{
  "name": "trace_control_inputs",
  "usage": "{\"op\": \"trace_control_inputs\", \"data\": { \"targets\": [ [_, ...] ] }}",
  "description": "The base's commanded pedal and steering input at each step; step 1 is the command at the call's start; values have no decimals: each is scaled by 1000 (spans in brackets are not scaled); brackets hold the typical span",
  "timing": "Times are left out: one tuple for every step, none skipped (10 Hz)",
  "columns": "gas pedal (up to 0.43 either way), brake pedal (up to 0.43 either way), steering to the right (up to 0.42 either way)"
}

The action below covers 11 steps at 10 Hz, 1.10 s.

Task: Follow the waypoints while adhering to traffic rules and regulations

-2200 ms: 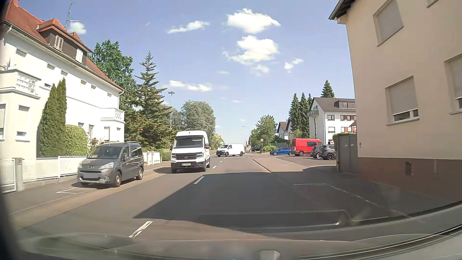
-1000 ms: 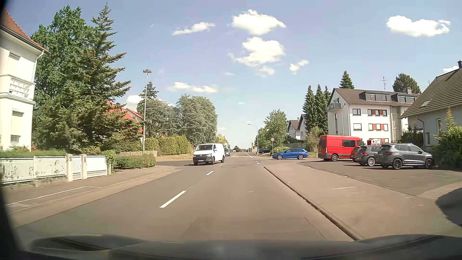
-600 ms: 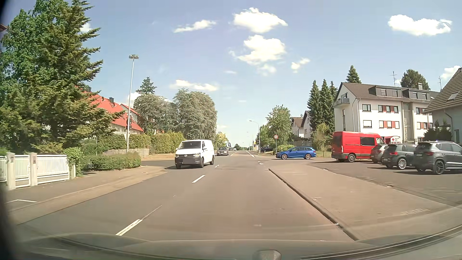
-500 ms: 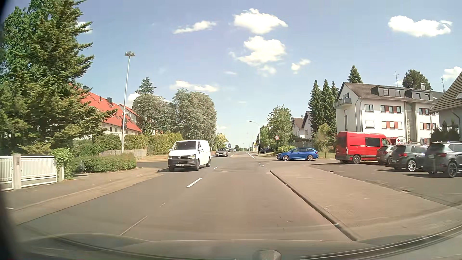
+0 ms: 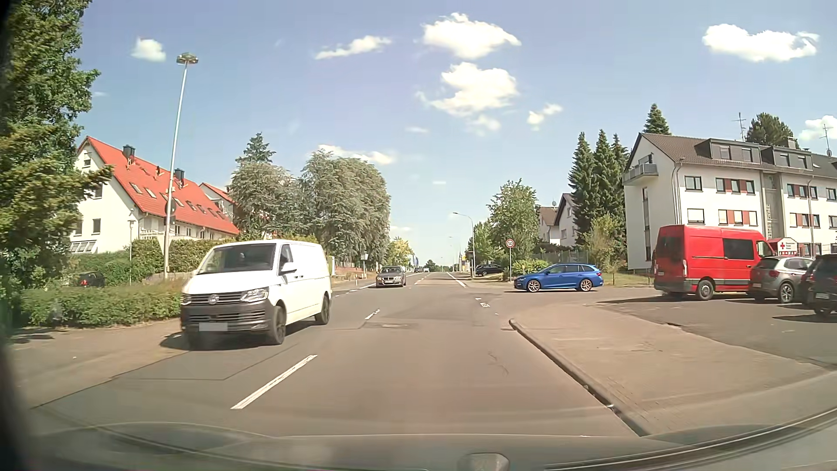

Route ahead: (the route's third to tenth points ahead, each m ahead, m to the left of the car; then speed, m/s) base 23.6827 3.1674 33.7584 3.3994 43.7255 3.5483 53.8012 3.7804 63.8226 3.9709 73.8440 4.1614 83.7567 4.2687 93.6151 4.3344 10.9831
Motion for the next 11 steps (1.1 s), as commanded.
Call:
{"op": "trace_control_inputs", "data": {
  "targets": [
    [67,30,-2],
    [67,30,-3],
    [79,30,-6],
    [87,30,-9],
    [87,30,-9],
    [87,30,-9],
    [98,30,-8],
    [98,30,-7],
    [110,30,-5],
    [110,30,-2],
    [118,30,1]
  ]
}}
